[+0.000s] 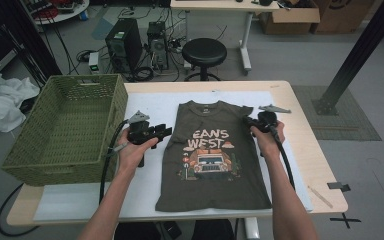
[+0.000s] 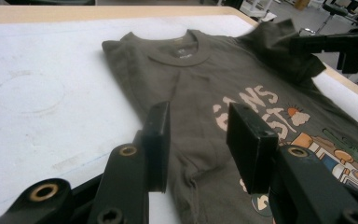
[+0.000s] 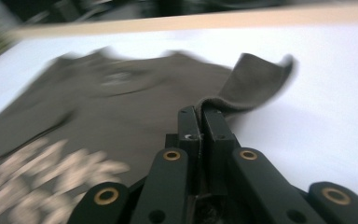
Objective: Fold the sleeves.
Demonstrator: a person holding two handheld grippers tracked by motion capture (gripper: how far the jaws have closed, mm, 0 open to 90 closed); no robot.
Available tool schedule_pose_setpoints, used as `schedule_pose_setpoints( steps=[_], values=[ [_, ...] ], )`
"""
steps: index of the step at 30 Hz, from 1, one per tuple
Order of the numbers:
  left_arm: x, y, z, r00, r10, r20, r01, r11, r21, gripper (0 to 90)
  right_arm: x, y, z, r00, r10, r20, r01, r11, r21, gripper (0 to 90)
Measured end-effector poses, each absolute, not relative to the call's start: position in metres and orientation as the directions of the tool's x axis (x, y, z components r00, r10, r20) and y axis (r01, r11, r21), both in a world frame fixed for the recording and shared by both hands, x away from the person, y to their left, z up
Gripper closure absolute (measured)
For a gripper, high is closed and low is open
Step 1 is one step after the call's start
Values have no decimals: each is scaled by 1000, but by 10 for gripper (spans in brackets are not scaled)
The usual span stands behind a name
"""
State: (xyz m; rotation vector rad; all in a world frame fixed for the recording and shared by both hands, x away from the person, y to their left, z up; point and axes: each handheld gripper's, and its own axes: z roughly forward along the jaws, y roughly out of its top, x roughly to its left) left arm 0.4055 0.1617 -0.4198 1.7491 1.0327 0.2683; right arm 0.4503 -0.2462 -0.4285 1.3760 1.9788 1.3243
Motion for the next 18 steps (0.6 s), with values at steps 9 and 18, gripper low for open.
schedule_pose_setpoints(
  steps=[9, 18],
  values=[
    [401, 162, -419, 606, 746, -278, 515, -100, 851, 603, 438, -226, -430, -537, 818, 206, 534, 140, 834, 587],
    [399, 163, -414, 583, 755, -301, 534, -77, 842, 466, 425, -232, -437, -512, 858, 20, 577, 327, 748, 459]
  ],
)
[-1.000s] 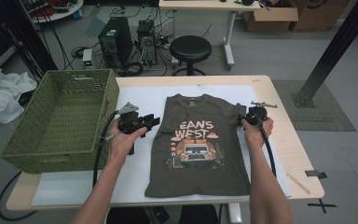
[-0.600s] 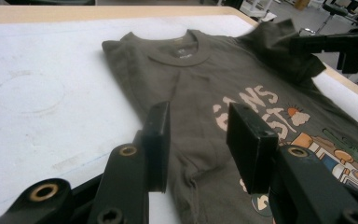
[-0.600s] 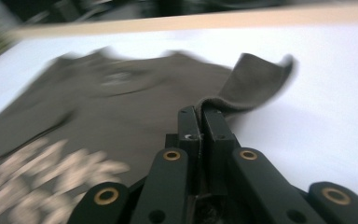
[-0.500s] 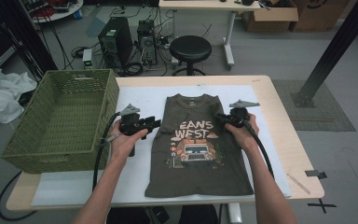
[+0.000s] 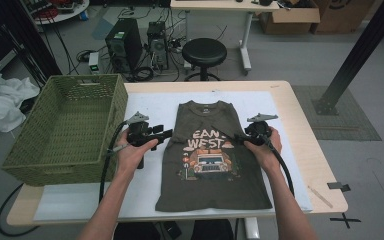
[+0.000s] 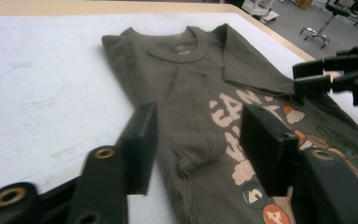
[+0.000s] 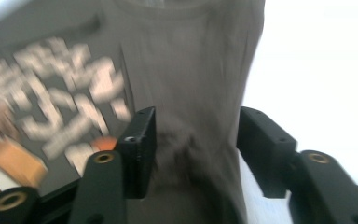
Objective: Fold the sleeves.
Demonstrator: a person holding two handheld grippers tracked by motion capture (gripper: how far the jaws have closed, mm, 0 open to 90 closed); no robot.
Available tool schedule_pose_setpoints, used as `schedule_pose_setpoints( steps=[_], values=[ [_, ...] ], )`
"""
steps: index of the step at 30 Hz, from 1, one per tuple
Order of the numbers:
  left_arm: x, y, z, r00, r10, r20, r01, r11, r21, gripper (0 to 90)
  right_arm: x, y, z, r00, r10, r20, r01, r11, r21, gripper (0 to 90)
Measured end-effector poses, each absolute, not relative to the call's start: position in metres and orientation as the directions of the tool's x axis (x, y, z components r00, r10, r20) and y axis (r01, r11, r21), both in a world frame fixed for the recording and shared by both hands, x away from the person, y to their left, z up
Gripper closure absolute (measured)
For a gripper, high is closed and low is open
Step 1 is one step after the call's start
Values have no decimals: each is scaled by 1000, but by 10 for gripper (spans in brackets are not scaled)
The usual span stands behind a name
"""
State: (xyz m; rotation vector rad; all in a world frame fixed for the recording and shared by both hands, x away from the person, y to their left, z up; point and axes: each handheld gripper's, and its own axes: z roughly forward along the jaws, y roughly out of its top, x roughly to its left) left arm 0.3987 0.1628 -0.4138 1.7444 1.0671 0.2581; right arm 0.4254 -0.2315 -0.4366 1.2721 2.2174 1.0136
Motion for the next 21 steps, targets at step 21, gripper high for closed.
schedule_pose_setpoints(
  steps=[21],
  values=[
    [376, 163, -374, 575, 781, -245, 512, -110, 852, 330, 393, -237, -405, -475, 871, 124, 522, 166, 836, 248]
  ],
)
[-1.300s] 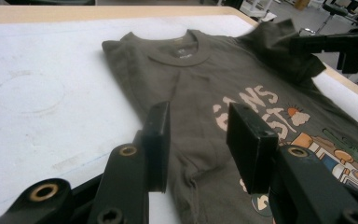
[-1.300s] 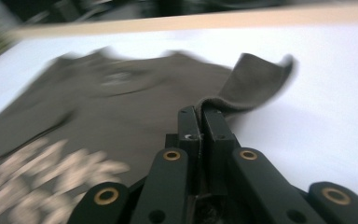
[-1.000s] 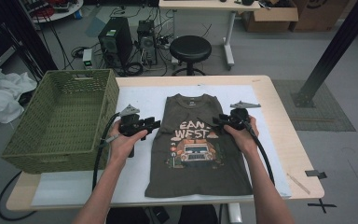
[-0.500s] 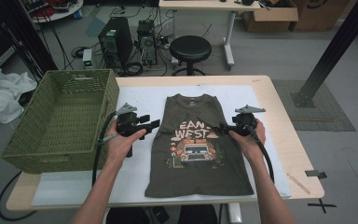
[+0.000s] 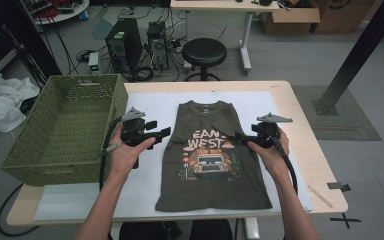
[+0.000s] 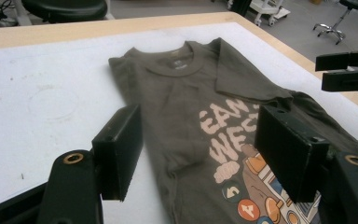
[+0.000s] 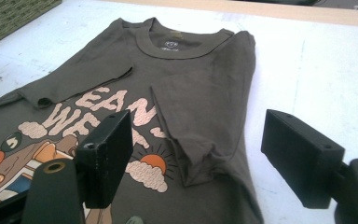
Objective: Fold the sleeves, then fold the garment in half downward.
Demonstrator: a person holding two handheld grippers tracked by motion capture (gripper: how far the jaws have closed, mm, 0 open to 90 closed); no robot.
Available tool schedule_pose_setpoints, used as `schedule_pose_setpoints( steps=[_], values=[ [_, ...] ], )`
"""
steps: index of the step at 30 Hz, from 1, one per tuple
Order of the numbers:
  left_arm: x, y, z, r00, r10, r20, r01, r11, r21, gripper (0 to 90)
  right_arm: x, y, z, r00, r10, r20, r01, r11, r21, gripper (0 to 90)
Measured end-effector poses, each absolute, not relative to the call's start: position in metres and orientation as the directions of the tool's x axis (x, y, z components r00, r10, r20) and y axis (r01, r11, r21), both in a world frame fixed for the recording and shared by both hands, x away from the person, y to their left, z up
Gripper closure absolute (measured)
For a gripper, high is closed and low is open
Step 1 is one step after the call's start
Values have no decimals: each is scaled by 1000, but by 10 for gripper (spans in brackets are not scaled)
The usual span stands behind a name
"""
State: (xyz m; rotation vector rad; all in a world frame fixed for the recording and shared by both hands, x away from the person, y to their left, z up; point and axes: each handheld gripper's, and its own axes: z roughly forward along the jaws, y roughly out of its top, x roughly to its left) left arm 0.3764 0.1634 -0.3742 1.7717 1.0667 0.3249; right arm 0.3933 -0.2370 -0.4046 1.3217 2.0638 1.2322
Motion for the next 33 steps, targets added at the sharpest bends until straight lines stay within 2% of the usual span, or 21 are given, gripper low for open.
schedule_pose_setpoints(
  steps=[21, 33],
  values=[
    [380, 156, -383, 579, 775, -252, 546, -139, 826, 329, 385, -243, -415, -467, 867, 175, 526, 113, 843, 248],
    [448, 151, -409, 557, 779, -289, 607, -144, 782, 347, 430, -224, -414, -482, 862, 156, 554, 161, 817, 264]
  ],
)
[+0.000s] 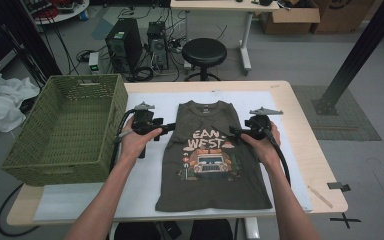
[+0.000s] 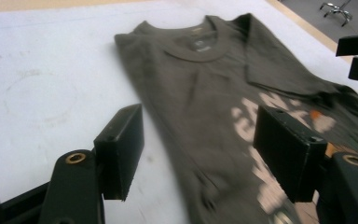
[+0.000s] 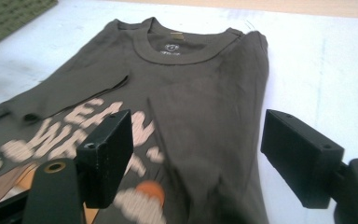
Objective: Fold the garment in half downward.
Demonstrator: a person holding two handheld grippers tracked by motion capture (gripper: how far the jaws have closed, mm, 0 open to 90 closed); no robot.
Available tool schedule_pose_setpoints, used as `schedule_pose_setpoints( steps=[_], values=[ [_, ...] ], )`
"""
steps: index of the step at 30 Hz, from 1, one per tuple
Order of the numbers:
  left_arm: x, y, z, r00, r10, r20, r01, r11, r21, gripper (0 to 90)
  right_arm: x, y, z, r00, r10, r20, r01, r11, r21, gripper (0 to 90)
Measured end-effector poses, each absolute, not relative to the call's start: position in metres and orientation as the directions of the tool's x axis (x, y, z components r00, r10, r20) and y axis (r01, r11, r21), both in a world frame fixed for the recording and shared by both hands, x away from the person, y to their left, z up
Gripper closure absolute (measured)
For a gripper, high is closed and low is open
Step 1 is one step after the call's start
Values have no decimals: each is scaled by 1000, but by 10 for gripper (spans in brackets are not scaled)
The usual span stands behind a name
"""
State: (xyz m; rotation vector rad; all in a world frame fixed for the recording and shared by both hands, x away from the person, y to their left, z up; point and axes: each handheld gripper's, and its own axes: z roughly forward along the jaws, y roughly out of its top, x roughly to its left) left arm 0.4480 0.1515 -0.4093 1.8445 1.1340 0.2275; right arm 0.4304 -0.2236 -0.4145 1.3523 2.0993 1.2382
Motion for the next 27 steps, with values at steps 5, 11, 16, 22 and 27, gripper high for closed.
schedule_pose_setpoints(
  steps=[5, 11, 16, 22, 27],
  values=[
    [498, 136, -420, 543, 788, -290, 645, -170, 745, 349, 481, -210, -418, -487, 861, 146, 590, 201, 782, 308],
    [536, 118, -419, 524, 809, -267, 643, -169, 747, 349, 519, -205, -426, -443, 891, 97, 605, 217, 766, 315],
    [552, 113, -430, 496, 828, -261, 666, -170, 726, 348, 537, -207, -439, -403, 913, 67, 637, 228, 737, 313],
    [555, 109, -445, 532, 828, -177, 642, -259, 722, 442, 546, -200, -446, -415, 907, 74, 651, 239, 720, 291],
    [553, 113, -448, 581, 785, -215, 633, -270, 725, 779, 544, -202, -446, -397, 916, 52, 636, 234, 736, 709]
  ],
)
